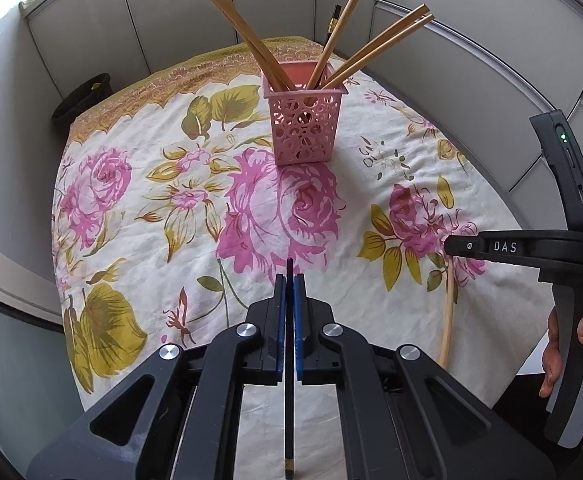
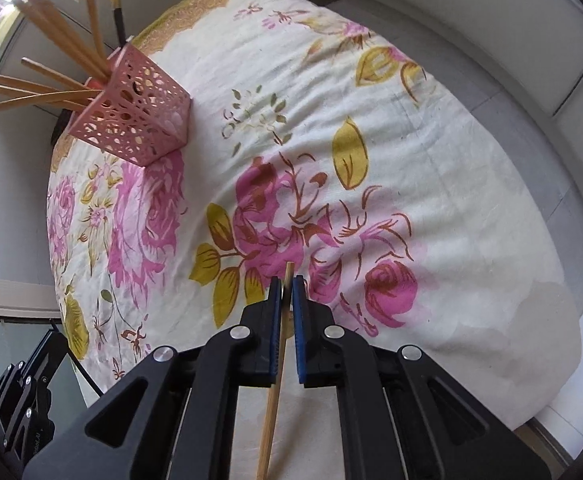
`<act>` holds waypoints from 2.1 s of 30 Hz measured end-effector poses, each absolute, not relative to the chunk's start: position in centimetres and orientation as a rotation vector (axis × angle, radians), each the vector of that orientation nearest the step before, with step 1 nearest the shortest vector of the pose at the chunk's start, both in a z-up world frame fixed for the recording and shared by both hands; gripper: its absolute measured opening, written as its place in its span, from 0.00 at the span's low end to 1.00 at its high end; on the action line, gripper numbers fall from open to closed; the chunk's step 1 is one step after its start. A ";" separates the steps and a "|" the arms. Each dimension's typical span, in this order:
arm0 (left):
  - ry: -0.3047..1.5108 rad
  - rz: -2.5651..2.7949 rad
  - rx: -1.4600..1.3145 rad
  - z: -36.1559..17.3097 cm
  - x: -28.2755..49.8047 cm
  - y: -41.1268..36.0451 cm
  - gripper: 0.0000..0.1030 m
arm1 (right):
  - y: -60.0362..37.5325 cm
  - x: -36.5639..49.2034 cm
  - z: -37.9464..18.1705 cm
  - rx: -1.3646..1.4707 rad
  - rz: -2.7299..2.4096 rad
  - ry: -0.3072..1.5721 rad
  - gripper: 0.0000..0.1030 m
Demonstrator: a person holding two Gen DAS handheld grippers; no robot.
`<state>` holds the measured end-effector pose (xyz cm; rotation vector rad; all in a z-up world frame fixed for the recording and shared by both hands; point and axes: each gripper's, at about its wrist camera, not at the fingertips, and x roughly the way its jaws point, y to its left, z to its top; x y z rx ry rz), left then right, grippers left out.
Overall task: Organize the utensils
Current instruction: 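Carry the black stick and wooden chopstick up over the pink lattice holder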
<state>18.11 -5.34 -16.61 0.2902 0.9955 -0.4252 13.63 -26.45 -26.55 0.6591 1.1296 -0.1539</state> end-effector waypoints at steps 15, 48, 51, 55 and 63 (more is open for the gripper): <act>0.855 -0.474 0.178 -10.1 15.4 -3.4 0.02 | -23.3 5.9 -16.1 0.456 -0.019 0.744 0.05; 0.625 -0.467 0.109 4.8 22.9 -10.3 0.02 | -28.4 6.1 0.2 0.458 0.123 0.531 0.05; 0.615 -0.446 0.107 4.8 24.7 -11.3 0.02 | -28.7 6.8 0.0 0.456 0.127 0.534 0.05; 0.624 -0.415 0.099 3.6 27.5 -12.2 0.02 | -29.2 8.2 -0.5 0.464 0.124 0.542 0.05; 0.705 -0.403 0.096 0.1 30.5 -12.6 0.05 | -29.7 10.6 -0.3 0.487 0.120 0.529 0.05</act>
